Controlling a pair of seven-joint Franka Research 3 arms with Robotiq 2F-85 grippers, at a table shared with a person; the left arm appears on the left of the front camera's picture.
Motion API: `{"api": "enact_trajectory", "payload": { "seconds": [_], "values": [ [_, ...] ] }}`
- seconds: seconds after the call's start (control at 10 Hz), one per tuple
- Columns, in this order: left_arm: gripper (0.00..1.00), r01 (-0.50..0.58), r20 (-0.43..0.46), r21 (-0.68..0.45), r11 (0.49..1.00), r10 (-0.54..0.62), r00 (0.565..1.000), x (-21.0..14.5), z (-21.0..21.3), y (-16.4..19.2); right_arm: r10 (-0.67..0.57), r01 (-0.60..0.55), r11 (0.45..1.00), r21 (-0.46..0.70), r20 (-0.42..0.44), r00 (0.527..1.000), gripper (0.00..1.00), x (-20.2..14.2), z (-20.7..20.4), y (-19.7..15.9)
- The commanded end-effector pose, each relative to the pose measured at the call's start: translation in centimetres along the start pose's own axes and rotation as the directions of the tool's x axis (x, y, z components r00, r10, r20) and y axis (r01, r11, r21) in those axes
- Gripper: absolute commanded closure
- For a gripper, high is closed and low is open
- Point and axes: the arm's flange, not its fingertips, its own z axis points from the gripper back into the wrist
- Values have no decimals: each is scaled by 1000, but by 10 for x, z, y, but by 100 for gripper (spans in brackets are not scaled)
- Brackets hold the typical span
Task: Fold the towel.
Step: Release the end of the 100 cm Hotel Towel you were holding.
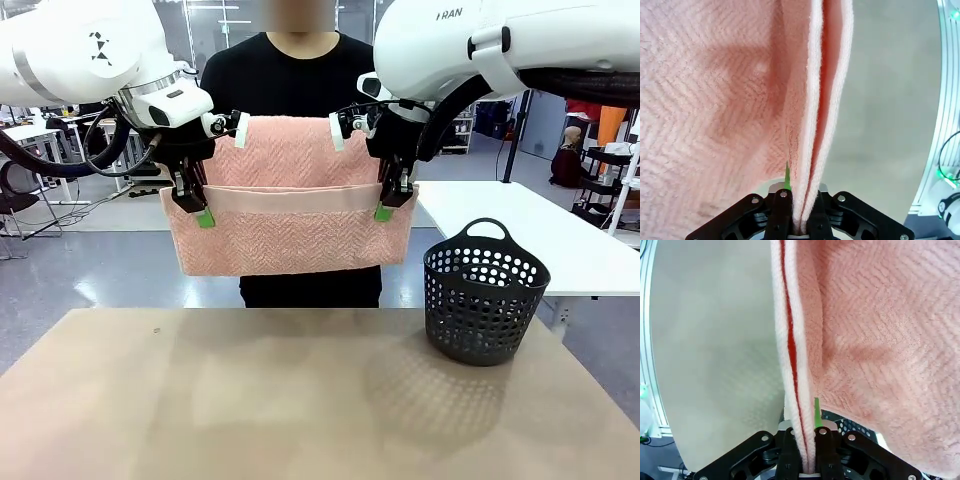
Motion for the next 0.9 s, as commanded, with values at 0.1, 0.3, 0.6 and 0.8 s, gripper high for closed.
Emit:
{"api": "enact_trajectory", "payload": {
  "seconds": [0.1, 0.3, 0.6, 0.8],
  "values": [
    [100, 2, -2, 5, 1000, -2, 1000, -1, 2, 0, 6, -6, 1000, -7, -7, 1000, 100, 0, 2, 0],
    [100, 2, -2, 5, 1000, -2, 1000, -1, 2, 0, 6, -6, 1000, -7, -7, 1000, 100, 0, 2, 0],
    [100, 2, -2, 5, 1000, -2, 1000, -1, 2, 0, 6, -6, 1000, -7, -7, 1000, 100, 0, 2, 0],
    [100, 2, -2, 5, 1000, -2, 1000, -1, 2, 0, 6, -6, 1000, -7, -7, 1000, 100, 0, 2, 0]
  ]
}}
